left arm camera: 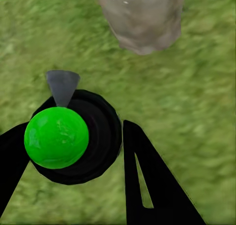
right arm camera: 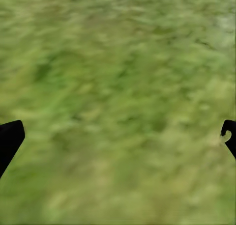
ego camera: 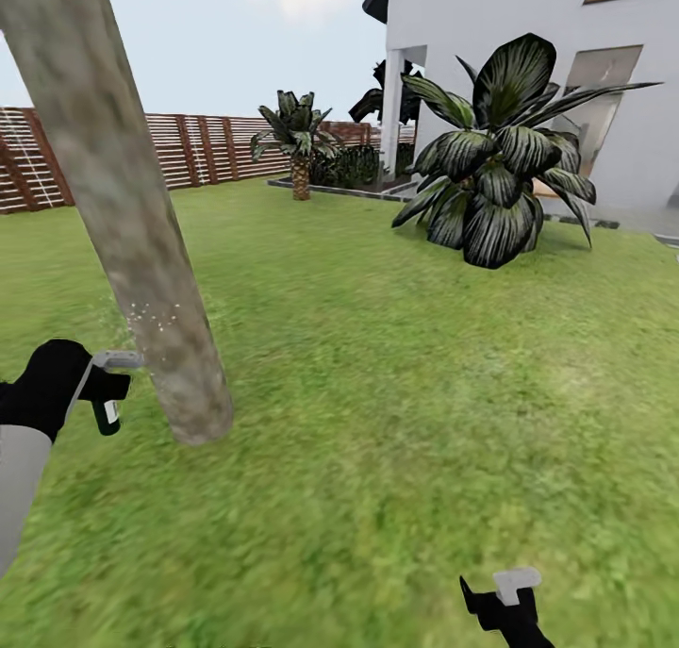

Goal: In the garden, pick up the pesticide atomizer on the floor and spray pesticide onto both trees until each tree trunk is fully covered.

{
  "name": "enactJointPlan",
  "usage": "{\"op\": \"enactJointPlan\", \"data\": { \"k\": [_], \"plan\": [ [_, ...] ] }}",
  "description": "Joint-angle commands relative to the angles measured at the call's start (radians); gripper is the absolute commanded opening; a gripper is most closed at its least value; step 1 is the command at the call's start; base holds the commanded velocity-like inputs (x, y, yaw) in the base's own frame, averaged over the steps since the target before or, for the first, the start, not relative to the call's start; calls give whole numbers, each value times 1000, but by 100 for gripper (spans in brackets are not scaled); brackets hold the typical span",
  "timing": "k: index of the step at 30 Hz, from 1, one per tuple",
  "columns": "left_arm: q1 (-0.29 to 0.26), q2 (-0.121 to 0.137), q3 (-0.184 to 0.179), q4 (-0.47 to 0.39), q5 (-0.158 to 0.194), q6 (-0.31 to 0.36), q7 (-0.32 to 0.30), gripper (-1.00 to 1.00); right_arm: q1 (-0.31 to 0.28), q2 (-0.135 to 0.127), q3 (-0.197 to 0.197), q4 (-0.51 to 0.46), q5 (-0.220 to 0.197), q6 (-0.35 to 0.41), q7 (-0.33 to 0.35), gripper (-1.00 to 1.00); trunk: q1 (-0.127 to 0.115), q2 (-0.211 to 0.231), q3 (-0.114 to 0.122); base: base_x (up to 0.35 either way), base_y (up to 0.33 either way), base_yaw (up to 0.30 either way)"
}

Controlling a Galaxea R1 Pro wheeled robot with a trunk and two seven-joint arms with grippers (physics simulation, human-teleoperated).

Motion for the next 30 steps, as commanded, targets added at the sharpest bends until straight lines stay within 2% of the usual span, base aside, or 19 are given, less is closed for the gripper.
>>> {"op": "enactJointPlan", "data": {
  "k": [1, 4, 9, 11, 13, 16, 19, 30],
  "plan": [
    [1, -3, 0, 1, -1, -2, 0, -100, 0, 0, 0, 0, 0, 0, 0, 100, 0, 0, 0, 0, 0, 277],
    [-1, -11, 3, -1, 0, 0, 0, -100, 0, 0, 0, 0, 0, 0, 0, 100, 0, 0, 0, 0, 0, 232],
    [-26, -28, 1, -7, 2, 9, 0, -100, 0, 0, -1, 0, 0, 0, 0, 100, 0, 0, 0, 0, 0, 32],
    [-29, -27, 1, -3, 1, 7, 0, -100, 0, -1, -1, 0, 0, 0, 0, 100, 0, 0, 0, 0, 0, 2],
    [-14, -22, 4, 7, -1, 0, -1, -100, 0, -1, 0, 0, 0, 0, 0, 100, 0, 0, 0, 0, 0, 0],
    [64, -23, 8, 42, 4, -8, -2, -100, 0, -2, -1, 0, 0, 0, 0, 100, 0, 0, 0, 0, 0, 0],
    [100, -25, 10, 39, 7, -10, -2, -100, 0, -2, 0, 0, 0, 0, 0, 100, 0, 0, 0, 0, 0, 0],
    [106, -26, 18, 28, 6, -32, 4, -100, 0, -2, 0, 0, 0, 0, 0, 100, 0, 0, 0, 112, -193, 0]
  ]
}}
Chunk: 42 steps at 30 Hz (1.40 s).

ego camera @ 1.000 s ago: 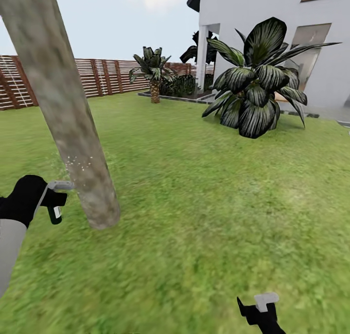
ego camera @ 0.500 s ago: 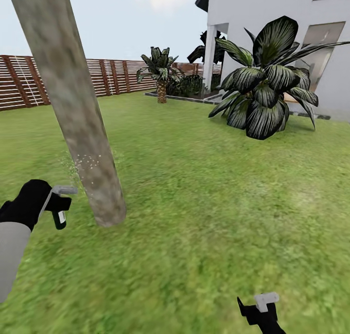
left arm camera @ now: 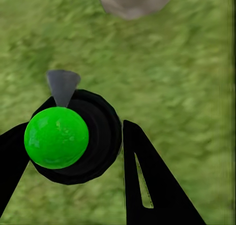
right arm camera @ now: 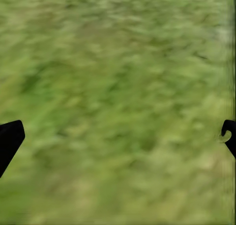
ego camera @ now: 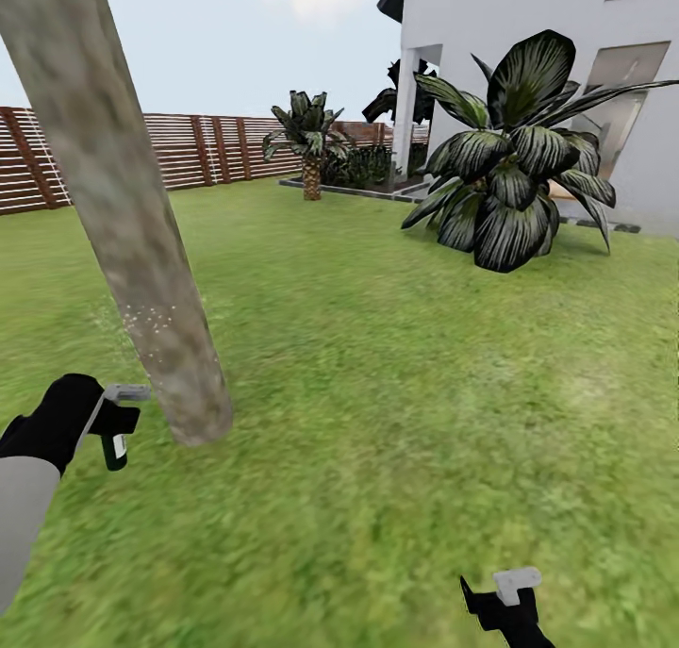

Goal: In the garden, pick up the pesticide atomizer on the floor and spray pesticide onto both trees until each tree trunk is fully covered.

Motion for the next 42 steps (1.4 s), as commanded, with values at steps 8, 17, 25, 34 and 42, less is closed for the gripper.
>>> {"op": "enactJointPlan", "data": {
  "k": [8, 17, 25, 34, 42],
  "plan": [
    [0, 1, 1, -2, 0, 0, 0, -100, 0, 0, -1, 0, 0, 0, 0, 100, 0, 0, 0, -59, -271, 0],
    [-2, 1, 36, -39, 0, 1, 0, -100, 0, 2, 0, 0, 0, 0, 0, 100, 0, 0, 0, 150, -204, 0],
    [-2, 1, 32, -40, -4, 3, 0, -100, 0, 3, 1, 0, 0, 0, 0, 100, 0, 0, 0, 0, -257, 104],
    [2, 2, 28, -29, -9, 2, 1, -100, 0, 3, 1, 0, 0, 0, 0, 100, 0, 0, 0, 117, -234, 185],
    [20, 6, 30, -20, -11, 0, 2, -100, 0, 3, 1, 0, 0, 0, 0, 100, 0, 0, 0, 239, -151, 44]
  ]
}}
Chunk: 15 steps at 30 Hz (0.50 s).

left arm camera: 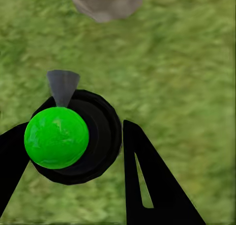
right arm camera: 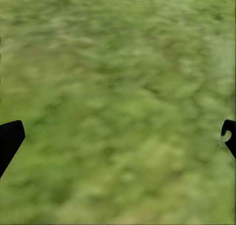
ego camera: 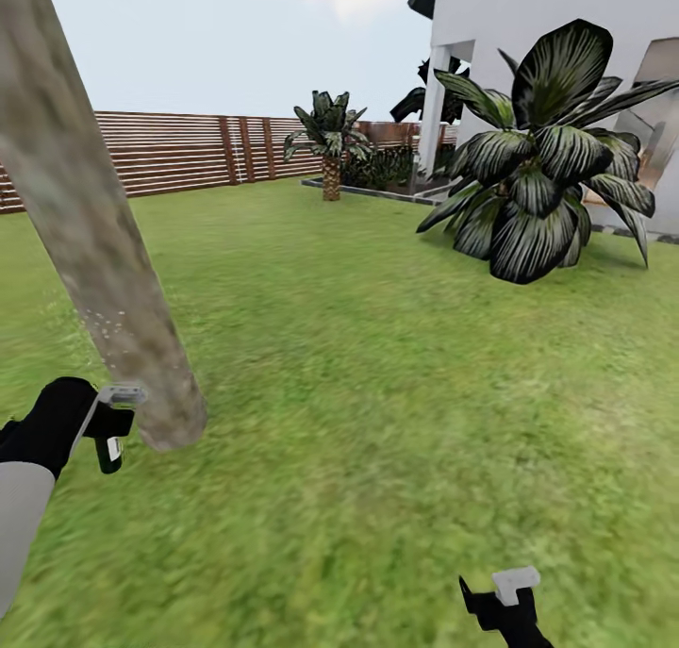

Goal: In the garden, pick up the pesticide atomizer on the floor and spray pesticide onto both trees until each tree trunk is fully covered.

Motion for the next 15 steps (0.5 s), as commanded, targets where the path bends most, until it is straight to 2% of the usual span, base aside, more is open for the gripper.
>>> {"op": "enactJointPlan", "data": {
  "k": [1, 5, 10, 15],
  "plan": [
    [6, 0, 2, -1, -1, -1, 0, -100, 0, 0, 0, 0, 0, 0, 0, 100, 0, 0, 0, 70, -31, 231],
    [64, 0, 5, 0, 1, -21, 48, -100, 0, 1, 0, 0, 0, 0, 0, 100, 0, 0, 0, 8, -4, 271],
    [77, -4, 6, -5, 5, -42, 58, -100, 0, 3, 0, 0, 0, 0, 0, 100, 0, 0, 0, 0, 0, 268],
    [77, -6, 6, -3, 4, -45, 59, -100, 0, 2, -1, 0, 0, 0, 0, 100, 0, 0, 0, 80, -163, 40]
  ]
}}
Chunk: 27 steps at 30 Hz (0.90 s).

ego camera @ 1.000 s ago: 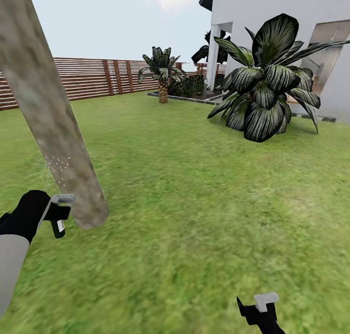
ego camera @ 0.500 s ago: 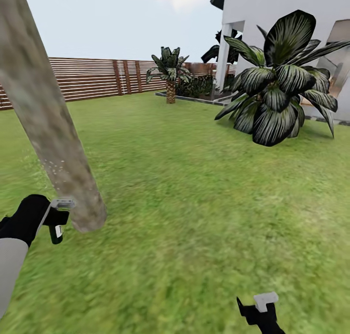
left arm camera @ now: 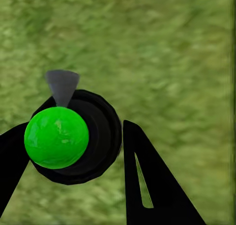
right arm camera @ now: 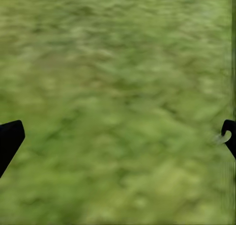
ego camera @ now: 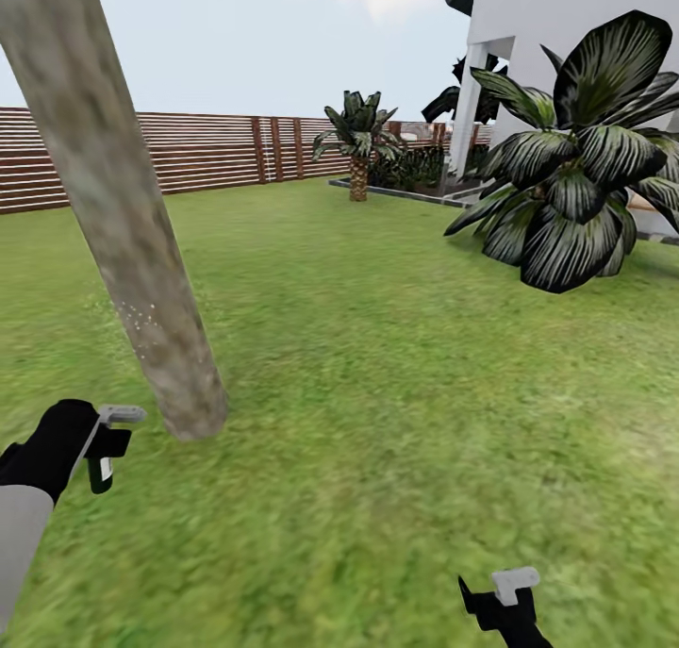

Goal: In the garden, pick up the pesticide atomizer on the floor and spray pesticide onto both trees until each tree trunk is fully covered.

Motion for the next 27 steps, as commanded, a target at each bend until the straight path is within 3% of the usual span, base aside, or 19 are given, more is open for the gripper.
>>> {"op": "enactJointPlan", "data": {
  "k": [1, 10, 16, 27],
  "plan": [
    [0, 0, 0, 1, -1, 0, 2, -100, 0, 0, 0, 0, 0, 0, 0, 100, 0, 0, 0, 137, -251, 2],
    [0, 2, 2, -7, -1, 0, 21, -100, 0, 0, 1, 0, 0, 0, 0, 100, 0, 0, 0, 148, -255, 0],
    [0, 2, 78, -14, -1, -2, 70, -100, 0, 0, 1, 0, 0, 0, 0, 100, 0, 0, 0, 181, -241, 0],
    [1, -1, 78, 41, -2, -24, 79, -100, 0, 1, 1, 0, 0, 0, 0, 100, 0, 0, 0, 249, -130, 213]
  ]
}}
